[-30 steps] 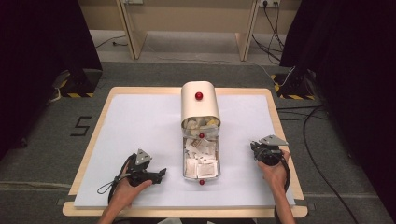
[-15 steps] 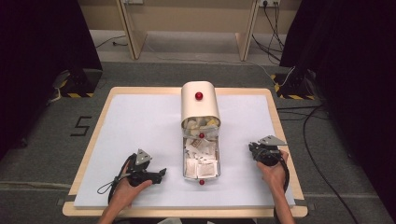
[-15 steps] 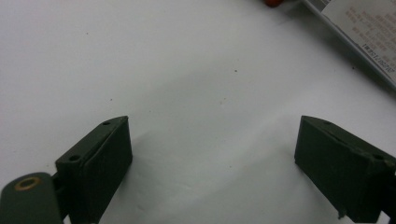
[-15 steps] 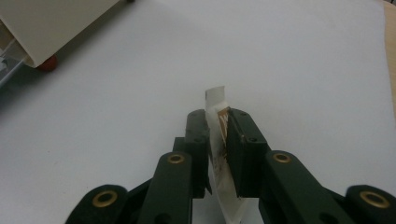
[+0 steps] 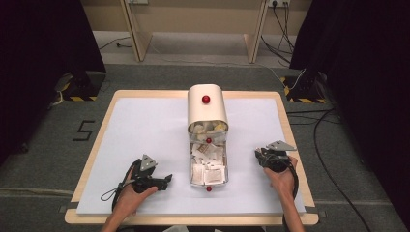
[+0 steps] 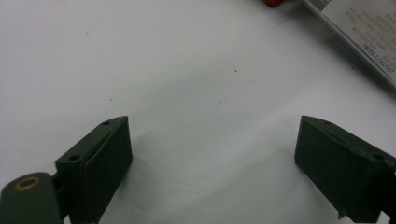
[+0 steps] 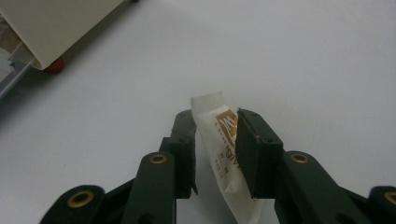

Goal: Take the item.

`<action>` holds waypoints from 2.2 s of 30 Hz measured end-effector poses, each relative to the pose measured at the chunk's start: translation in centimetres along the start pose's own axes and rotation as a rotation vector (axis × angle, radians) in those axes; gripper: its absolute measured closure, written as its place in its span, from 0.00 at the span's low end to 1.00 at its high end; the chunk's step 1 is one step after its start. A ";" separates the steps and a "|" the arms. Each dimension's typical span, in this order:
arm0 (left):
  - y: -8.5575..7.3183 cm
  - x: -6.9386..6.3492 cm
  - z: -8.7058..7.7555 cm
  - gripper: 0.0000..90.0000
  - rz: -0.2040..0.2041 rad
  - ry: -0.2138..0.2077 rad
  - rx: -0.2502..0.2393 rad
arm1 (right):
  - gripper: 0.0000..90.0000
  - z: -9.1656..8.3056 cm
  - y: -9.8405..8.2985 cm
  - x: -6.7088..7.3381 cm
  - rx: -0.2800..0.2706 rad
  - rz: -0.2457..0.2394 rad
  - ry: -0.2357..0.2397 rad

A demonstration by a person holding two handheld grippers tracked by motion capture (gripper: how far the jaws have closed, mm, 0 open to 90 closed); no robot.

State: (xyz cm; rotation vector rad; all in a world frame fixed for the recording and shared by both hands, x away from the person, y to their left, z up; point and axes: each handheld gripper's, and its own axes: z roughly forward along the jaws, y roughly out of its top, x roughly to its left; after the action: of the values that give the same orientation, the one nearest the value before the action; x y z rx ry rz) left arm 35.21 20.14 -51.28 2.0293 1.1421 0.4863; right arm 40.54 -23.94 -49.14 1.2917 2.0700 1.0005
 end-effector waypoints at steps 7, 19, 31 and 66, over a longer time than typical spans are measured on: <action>0.0 0.0 0.0 0.12 -0.001 -0.001 0.000 | 0.63 0.0 0.1 0.1 -0.013 0.034 0.011; 0.0 0.0 0.0 0.11 -0.001 -0.002 0.000 | 0.52 -0.7 0.7 0.3 -0.066 0.085 0.011; 0.0 0.0 0.0 0.11 0.000 -0.002 0.000 | 0.48 -1.1 0.7 -0.1 -0.064 0.118 -0.006; 0.0 0.0 0.0 0.11 -0.001 -0.004 0.000 | 0.34 -3.4 -0.3 -0.9 -0.048 0.160 -0.006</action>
State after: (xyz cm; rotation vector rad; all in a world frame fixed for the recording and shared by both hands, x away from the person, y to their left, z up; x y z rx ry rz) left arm 35.22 20.16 -51.28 2.0281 1.1408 0.4817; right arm 38.32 -25.90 -47.30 1.4518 1.9502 1.1066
